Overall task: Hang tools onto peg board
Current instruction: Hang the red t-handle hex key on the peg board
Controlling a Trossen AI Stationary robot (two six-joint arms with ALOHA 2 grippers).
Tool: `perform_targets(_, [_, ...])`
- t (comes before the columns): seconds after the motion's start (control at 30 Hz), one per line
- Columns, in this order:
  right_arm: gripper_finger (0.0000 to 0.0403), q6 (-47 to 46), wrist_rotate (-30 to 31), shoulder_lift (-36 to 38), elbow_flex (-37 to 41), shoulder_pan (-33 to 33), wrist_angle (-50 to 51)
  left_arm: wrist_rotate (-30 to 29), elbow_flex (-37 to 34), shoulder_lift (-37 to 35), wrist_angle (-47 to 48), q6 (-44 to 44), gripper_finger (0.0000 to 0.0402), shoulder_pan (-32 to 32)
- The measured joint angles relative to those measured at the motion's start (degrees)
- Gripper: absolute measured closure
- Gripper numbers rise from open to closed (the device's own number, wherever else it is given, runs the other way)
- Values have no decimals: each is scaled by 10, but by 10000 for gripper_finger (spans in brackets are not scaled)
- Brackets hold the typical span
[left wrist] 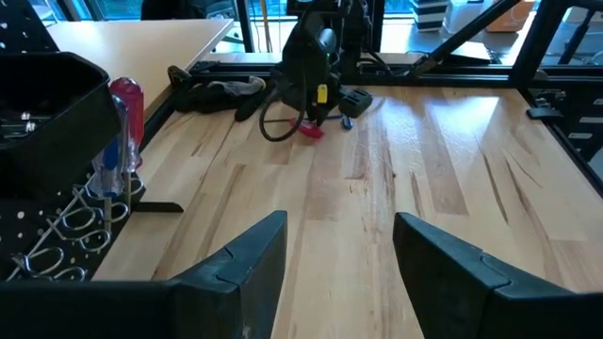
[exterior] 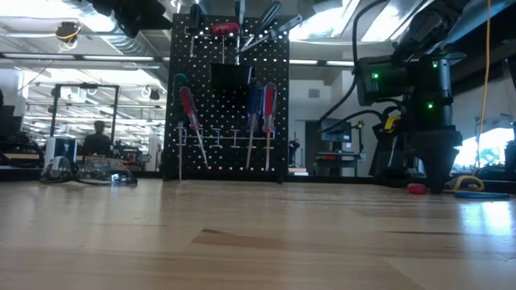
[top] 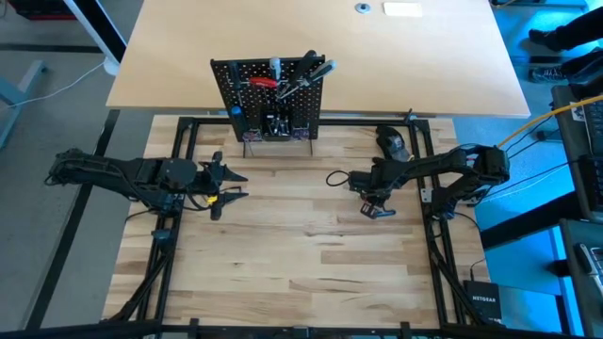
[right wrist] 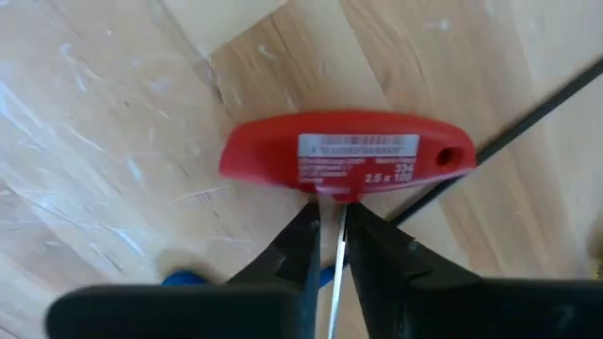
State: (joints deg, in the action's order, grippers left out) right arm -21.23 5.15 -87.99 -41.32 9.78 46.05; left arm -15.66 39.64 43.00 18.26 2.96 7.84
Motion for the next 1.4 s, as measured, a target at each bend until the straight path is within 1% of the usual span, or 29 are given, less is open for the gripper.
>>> perform_targets(0.3, [396, 7, 12, -1, 2, -1, -9, 0, 0, 0, 0, 0, 217, 0])
perform_targets(0.53, [398, 20, 24, -2, 0, -1, -9, 0, 0, 0, 0, 0, 217, 0])
perform_targets(0.67, [399, 23, 37, -5, -21, -1, 11, 0, 0, 0, 0, 0, 217, 0])
perform_targets(0.77, [400, 23, 47, -4, -53, 1, 28, 0, 0, 0, -1, 0, 217, 0])
perform_targets(0.93, [400, 36, 38, -4, -115, -3, 44, 0, 0, 0, 0, 0, 217, 0])
perform_targets(1.03, [401, 46, 42, -4, -157, -17, 51, 0, 0, 0, 0, 0, 217, 0])
perform_targets(1.17, [401, 49, 46, -4, -220, -52, 48, 0, 0, 0, 1, 3, 217, 0])
perform_targets(1.3, [401, 51, 69, -4, -279, -88, 19, 0, 0, 0, 0, 3, 217, 0])
perform_targets(1.4, [401, 61, 85, -3, -313, -106, -26, 0, 0, 0, 0, 3, 217, 0])
